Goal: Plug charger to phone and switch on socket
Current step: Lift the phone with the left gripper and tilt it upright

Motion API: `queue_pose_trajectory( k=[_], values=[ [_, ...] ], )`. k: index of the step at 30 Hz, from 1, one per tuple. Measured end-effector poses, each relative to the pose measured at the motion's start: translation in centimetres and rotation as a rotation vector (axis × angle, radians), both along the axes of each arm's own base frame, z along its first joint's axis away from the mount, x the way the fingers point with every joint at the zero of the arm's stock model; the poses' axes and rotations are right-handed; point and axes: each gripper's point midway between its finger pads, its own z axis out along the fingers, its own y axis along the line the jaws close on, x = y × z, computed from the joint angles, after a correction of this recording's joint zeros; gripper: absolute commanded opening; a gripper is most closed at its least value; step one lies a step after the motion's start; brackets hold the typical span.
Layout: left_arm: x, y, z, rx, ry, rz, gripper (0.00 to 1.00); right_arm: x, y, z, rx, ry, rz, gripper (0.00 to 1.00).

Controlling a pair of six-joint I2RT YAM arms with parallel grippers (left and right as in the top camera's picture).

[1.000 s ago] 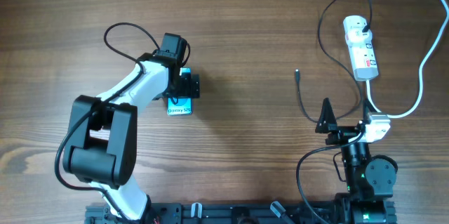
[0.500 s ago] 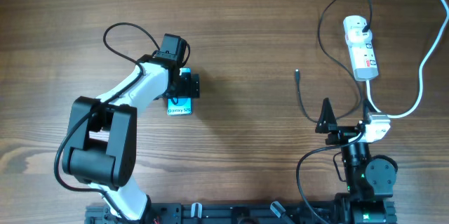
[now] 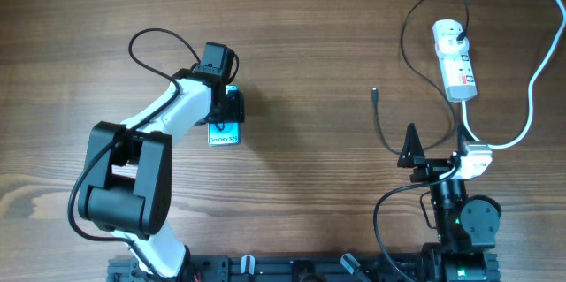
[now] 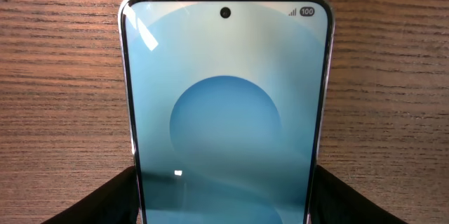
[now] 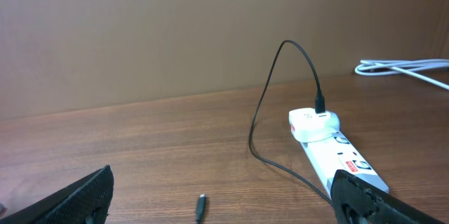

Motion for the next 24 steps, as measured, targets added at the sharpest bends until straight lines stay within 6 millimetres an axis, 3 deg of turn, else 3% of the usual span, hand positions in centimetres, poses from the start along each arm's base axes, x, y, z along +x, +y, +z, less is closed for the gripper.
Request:
queue_pose_trajectory(
  k=[19, 24],
  values=[
    [-0.8, -0.2, 0.2, -0.010, 0.038, -0.003, 0.64, 0.0, 0.0, 0.0, 0.000, 0.000, 0.000, 1.00],
    [-0.9, -0.4, 1.1, -0.024, 0.046, -0.005, 0.64, 0.0, 0.0, 0.0, 0.000, 0.000, 0.000, 1.00]
  ],
)
